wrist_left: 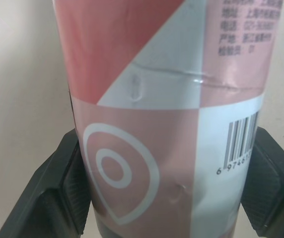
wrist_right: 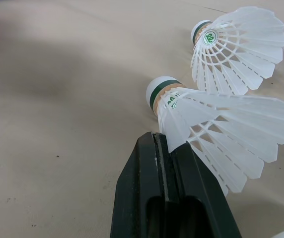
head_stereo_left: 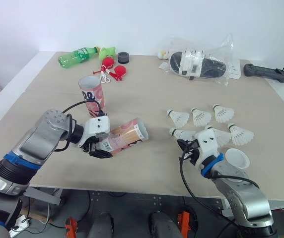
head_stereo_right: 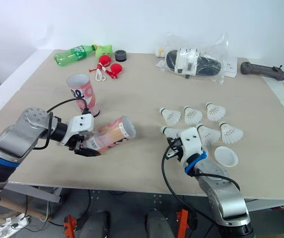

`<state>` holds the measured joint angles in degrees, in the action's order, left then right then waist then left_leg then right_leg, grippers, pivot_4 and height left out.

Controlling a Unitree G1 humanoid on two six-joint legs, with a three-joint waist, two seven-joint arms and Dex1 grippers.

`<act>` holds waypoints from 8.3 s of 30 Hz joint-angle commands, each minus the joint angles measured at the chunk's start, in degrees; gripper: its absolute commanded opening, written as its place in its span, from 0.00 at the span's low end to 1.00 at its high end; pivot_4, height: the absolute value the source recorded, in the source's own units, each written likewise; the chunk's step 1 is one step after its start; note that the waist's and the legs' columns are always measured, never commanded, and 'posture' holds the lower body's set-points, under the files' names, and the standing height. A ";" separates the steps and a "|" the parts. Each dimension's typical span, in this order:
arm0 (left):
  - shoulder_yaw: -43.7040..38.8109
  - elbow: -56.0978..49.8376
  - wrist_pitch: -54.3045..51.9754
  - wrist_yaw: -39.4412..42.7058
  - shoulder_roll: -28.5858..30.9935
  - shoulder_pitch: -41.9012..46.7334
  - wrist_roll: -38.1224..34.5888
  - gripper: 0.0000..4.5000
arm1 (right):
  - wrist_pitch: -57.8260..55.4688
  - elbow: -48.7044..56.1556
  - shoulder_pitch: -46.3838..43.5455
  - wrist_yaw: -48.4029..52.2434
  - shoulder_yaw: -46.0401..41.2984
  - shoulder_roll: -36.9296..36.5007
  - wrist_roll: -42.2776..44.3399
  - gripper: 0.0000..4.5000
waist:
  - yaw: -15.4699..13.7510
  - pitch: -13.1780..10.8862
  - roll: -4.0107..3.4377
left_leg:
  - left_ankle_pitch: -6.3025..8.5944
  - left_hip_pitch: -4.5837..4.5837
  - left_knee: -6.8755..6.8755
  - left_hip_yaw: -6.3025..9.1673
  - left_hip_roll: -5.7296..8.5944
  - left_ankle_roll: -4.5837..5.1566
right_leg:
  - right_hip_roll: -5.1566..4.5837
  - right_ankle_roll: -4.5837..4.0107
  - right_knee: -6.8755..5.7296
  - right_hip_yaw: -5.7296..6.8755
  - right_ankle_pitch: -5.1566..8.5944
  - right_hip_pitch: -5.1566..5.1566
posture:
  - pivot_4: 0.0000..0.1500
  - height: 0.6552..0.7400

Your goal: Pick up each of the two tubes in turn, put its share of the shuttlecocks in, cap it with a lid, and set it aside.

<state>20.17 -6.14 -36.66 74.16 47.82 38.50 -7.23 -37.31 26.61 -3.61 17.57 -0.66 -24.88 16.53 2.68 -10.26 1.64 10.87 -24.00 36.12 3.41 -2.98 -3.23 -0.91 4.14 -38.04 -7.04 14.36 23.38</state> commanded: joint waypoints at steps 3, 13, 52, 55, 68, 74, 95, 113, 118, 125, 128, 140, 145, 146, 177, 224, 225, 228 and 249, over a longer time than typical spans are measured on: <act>-0.40 -1.24 -0.68 -0.21 0.21 -0.65 -0.45 0.79 | -0.80 8.67 0.85 8.43 -5.90 -4.76 7.75 0.00 | 0.00 -0.02 -0.03 | 0.00 -0.01 0.00 0.00 0.00 0.00 | 0.00 0.02 0.00 0.00 0.02 0.00 | 1.00 1.00; -1.59 -0.62 1.71 -2.06 -1.94 -1.51 -1.31 0.79 | -11.06 10.43 -11.67 27.59 -18.78 -25.52 33.41 0.00 | 0.02 -0.13 -0.21 | -0.02 -0.01 0.18 -0.03 0.06 0.03 | -0.05 -0.10 -0.01 -0.06 0.04 -0.05 | 1.00 1.00; -1.05 -0.36 5.30 -3.49 -5.97 -2.33 -0.47 0.79 | -1.29 -7.56 -39.98 45.28 13.29 -18.99 8.57 0.35 | -0.08 -0.10 -0.08 | -0.05 -0.17 0.18 0.04 0.12 0.08 | -0.14 0.14 -0.01 0.09 -0.02 0.04 | 1.00 1.00; -1.09 -0.14 5.49 -3.54 -6.10 -2.33 -0.42 0.79 | -2.56 -7.55 -39.28 43.90 11.19 -18.46 9.48 0.66 | -0.08 -0.10 -0.08 | -0.05 -0.18 0.18 0.04 0.12 0.08 | -0.14 0.14 -0.01 0.09 -0.02 0.04 | 1.00 1.00; -4.09 1.72 6.46 -5.13 -6.33 -5.61 -1.96 0.79 | -12.49 2.33 -18.24 23.26 -10.86 -15.51 15.77 0.99 | -0.02 -0.08 -0.09 | -0.05 -0.17 0.15 0.10 0.12 0.09 | -0.13 0.12 -0.03 0.14 0.00 0.03 | 1.00 1.00; -3.58 3.33 8.09 -4.86 -6.35 -5.53 -1.34 0.79 | -11.58 0.27 -14.75 9.80 -5.38 -9.77 7.47 0.99 | 0.18 -0.07 -0.08 | -0.12 -0.05 0.19 0.07 0.12 0.16 | -0.13 -0.17 -0.05 0.10 -0.04 -0.01 | 1.00 1.00; -3.59 2.40 8.14 -4.98 -5.89 -5.57 -1.04 0.79 | 3.05 -31.08 -29.47 -5.98 1.52 9.62 -8.65 0.60 | 0.40 -0.09 -0.12 | -0.24 -0.04 -0.03 0.04 0.11 0.29 | -0.10 0.07 -0.04 0.07 -0.23 0.04 | 1.00 1.00; -3.07 2.88 8.63 -4.69 -6.17 -5.44 -0.81 0.79 | -0.97 -8.74 -34.17 46.15 -2.17 -25.35 15.84 0.01 | 0.17 -0.29 -0.45 | -0.24 -0.01 -0.11 0.02 0.18 0.29 | -0.17 0.10 0.00 0.06 -0.14 0.02 | 1.00 1.00; -3.07 2.40 8.11 -4.67 -6.03 -5.57 -0.73 0.79 | -1.14 -7.74 -37.99 51.30 2.45 -27.59 16.29 0.01 | 0.27 -0.26 -0.39 | -0.24 0.26 -0.33 -0.01 0.14 0.29 | -0.15 -0.29 -0.01 0.05 0.07 -0.07 | 1.00 1.00; -2.95 2.39 8.05 -4.63 -6.13 -5.24 -0.62 0.79 | 3.54 -9.74 -40.00 50.14 12.02 -23.68 7.36 0.01 | 0.18 -0.26 -0.39 | -0.24 0.16 -0.33 -0.03 0.15 0.29 | -0.17 -0.05 -0.01 0.06 -0.01 0.01 | 1.00 1.00; -3.01 2.53 8.15 -4.57 -6.11 -5.13 -0.59 0.79 | 4.17 -9.99 -40.08 49.97 12.81 -22.11 6.62 0.01 | 0.16 -0.26 -0.39 | -0.24 0.12 -0.34 -0.03 0.16 0.29 | -0.18 0.00 -0.01 0.06 0.01 0.03 | 1.00 1.00; -2.70 2.37 7.98 -4.31 -6.26 -4.83 -0.56 0.79 | 0.39 -7.61 -38.98 44.54 9.95 -18.31 8.12 0.83 | 0.14 -0.26 -0.39 | -0.24 0.12 -0.35 -0.01 0.16 0.29 | -0.17 -0.01 -0.01 0.08 0.00 0.03 | 1.00 1.00; -2.67 2.79 8.30 -4.20 -6.19 -4.63 -0.53 0.79 | -6.11 -4.06 -33.50 35.43 -1.54 -19.25 10.93 0.98 | -0.06 -0.26 -0.38 | -0.24 0.05 -0.35 0.03 0.16 0.29 | -0.18 0.01 -0.01 0.12 0.02 0.03 | 1.00 1.00; -2.67 2.91 8.33 -4.21 -6.22 -4.62 -0.56 0.79 | -6.89 -3.60 -30.76 31.51 -4.40 -19.38 9.11 0.98 | -0.10 -0.26 -0.38 | -0.24 0.04 -0.34 0.03 0.16 0.29 | -0.18 0.01 -0.01 0.12 0.02 0.03 | 1.00 1.00; -0.37 7.88 11.35 -0.87 -7.99 -1.59 0.35 0.79 | -28.26 8.69 -3.94 -1.99 -20.59 -6.87 7.07 0.98 | 0.00 -0.20 -0.35 | -0.29 0.18 -0.34 0.00 0.26 0.35 | -0.29 -0.27 -0.01 0.06 0.06 -0.06 | 1.00 1.00; -0.81 7.45 10.98 -1.19 -7.93 -2.33 0.57 0.79 | -25.40 4.48 -11.97 -2.62 -16.81 -7.79 4.36 0.01 | -0.03 -0.18 -0.37 | -0.30 0.13 -0.37 -0.01 0.33 0.36 | -0.37 -0.19 -0.01 0.07 0.10 -0.06 | 1.00 1.00; -0.80 7.47 11.00 -1.20 -7.97 -2.36 0.56 0.79 | -26.96 6.00 -12.17 -2.03 -17.57 -8.42 5.45 0.01 | -0.04 -0.19 -0.37 | -0.30 0.13 -0.36 0.00 0.32 0.36 | -0.37 -0.19 -0.01 0.07 0.10 -0.06 | 1.00 1.00; -0.74 7.65 11.12 -1.22 -8.10 -2.36 0.57 0.79 | -31.90 10.57 -13.32 0.91 -20.01 -10.22 10.16 0.01 | -0.03 -0.19 -0.37 | -0.30 0.13 -0.36 -0.01 0.33 0.36 | -0.37 -0.19 0.00 0.07 0.11 -0.06 | 1.00 1.00; -0.18 8.09 11.88 -1.81 -10.09 -2.44 1.30 0.79 | 2.83 -7.44 -44.07 50.50 14.20 -30.93 5.54 0.01 | -0.19 -0.22 -0.38 | -0.35 -0.16 -0.35 -0.16 0.31 0.28 | -0.57 -0.09 0.27 0.25 0.14 -0.02 | 1.00 1.00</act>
<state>18.08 1.60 -24.18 73.37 38.49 37.34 -7.31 -37.45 20.88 -45.68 66.81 12.84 -56.05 24.97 2.49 -10.47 1.27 10.52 -24.18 35.78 3.26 -2.66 -2.95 -1.48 4.07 -37.77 -6.78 14.51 23.37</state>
